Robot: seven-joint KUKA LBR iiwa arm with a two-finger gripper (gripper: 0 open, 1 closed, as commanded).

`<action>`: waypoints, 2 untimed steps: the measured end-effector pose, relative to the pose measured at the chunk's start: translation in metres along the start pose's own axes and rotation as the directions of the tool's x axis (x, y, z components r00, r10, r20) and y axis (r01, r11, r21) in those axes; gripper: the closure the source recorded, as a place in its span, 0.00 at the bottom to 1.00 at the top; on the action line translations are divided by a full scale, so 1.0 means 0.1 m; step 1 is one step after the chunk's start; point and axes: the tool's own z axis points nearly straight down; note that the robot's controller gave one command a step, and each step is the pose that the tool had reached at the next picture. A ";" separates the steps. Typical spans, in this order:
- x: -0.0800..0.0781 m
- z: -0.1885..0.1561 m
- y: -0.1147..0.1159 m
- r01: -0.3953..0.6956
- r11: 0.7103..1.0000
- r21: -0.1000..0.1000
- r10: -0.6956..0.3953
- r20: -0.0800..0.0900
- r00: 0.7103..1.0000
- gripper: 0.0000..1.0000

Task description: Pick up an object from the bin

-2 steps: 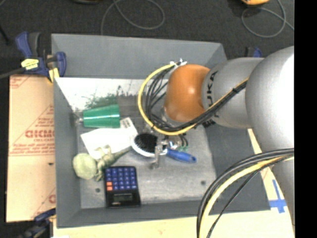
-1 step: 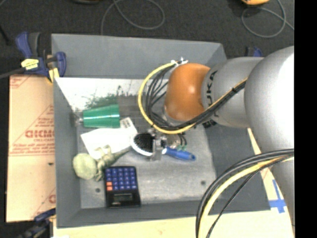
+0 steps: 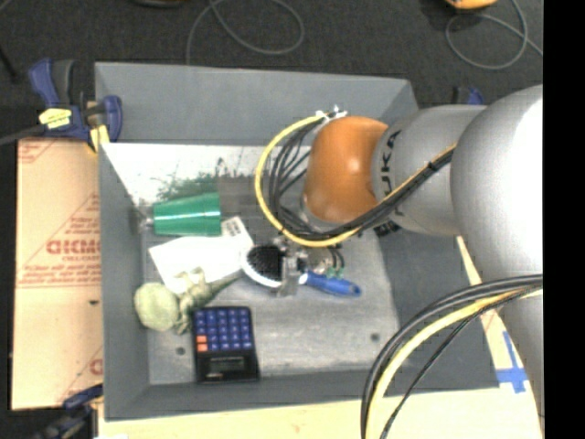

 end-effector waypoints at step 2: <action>0.02 -0.14 0.00 -0.003 1.000 0.000 0.003 -0.009 1.000 1.00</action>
Offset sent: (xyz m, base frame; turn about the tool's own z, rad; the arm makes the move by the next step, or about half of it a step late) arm 0.0000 0.0001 0.0922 0.0000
